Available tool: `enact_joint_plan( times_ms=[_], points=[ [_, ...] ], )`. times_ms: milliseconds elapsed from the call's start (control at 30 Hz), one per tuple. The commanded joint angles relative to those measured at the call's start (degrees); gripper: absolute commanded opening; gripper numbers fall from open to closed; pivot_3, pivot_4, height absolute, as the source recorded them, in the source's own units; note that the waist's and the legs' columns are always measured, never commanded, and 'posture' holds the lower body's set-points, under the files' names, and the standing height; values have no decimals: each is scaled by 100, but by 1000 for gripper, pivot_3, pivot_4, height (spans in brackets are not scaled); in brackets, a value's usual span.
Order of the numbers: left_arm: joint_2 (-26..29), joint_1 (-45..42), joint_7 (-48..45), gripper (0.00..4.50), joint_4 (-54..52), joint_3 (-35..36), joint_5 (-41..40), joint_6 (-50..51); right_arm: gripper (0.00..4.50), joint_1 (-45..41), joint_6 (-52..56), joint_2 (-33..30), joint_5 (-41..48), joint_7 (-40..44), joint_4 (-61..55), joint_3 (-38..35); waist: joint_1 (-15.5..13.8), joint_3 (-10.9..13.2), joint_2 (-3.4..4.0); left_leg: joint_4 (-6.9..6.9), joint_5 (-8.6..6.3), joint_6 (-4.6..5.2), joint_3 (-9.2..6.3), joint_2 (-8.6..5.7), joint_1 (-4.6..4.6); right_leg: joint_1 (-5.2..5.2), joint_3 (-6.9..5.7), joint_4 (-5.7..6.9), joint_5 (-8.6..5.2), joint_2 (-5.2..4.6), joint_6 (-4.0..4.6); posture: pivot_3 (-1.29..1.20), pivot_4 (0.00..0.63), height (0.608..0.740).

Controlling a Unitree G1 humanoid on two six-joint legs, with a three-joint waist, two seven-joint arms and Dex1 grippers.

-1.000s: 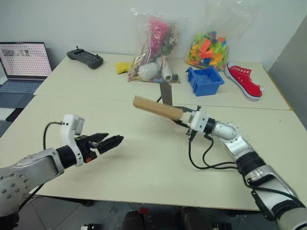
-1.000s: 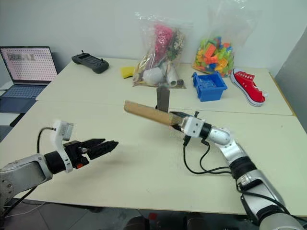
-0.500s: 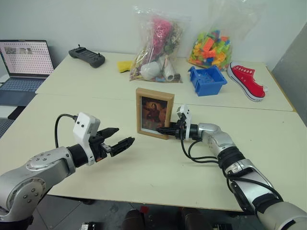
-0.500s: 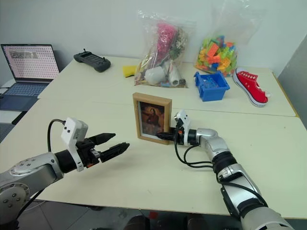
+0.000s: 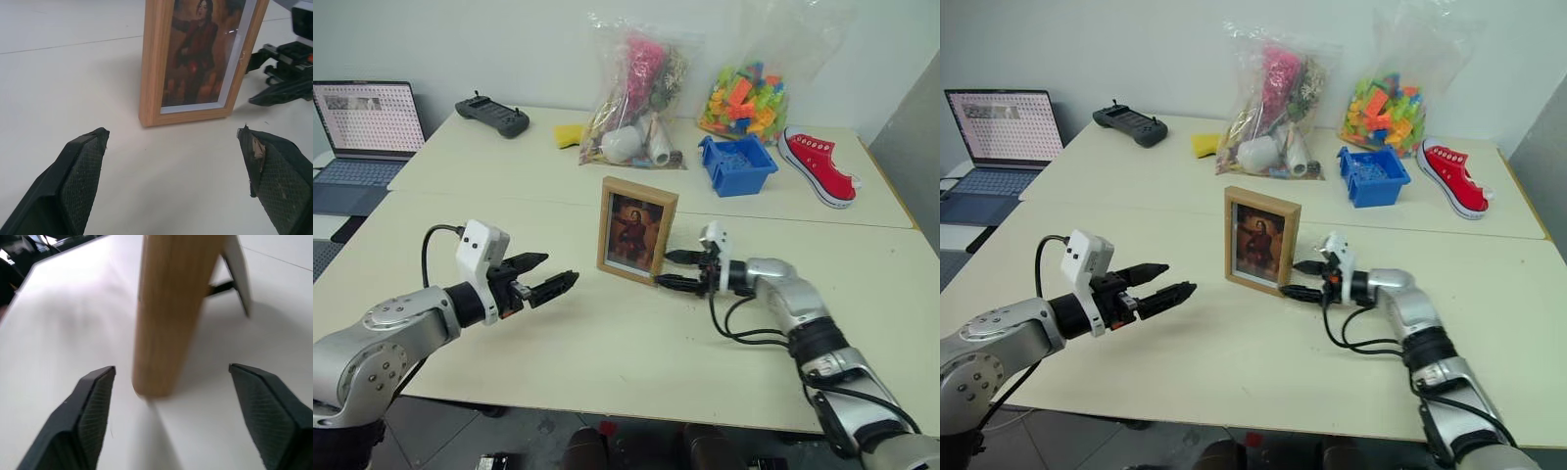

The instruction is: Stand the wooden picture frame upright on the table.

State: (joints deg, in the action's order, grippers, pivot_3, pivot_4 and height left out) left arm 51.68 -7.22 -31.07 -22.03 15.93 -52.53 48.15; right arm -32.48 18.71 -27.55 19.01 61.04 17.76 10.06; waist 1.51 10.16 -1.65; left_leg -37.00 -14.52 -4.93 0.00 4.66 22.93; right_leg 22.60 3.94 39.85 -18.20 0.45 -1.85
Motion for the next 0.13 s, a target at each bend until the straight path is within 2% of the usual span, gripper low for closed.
enact_joint_plan(
  times_ms=[33, 133],
  points=[
    [330, -173, -412, 4500, 329, 258, 337, -183, 4477, 265, 773, -606, 434, 105, -1402, -491, 11, 3, 5, 0, 0, 0, 2, 0, -1, 2, 4, 2, 0, 1, 0, 0, 150, 740],
    [464, -440, -725, 4500, 679, 229, 439, -162, 4477, 402, 1476, -922, 922, 102, -2216, -783, 65, 4, 7, 0, 0, 0, 9, 1, -9, 4, 14, 12, 0, 7, 0, 0, 150, 740]
  ],
)
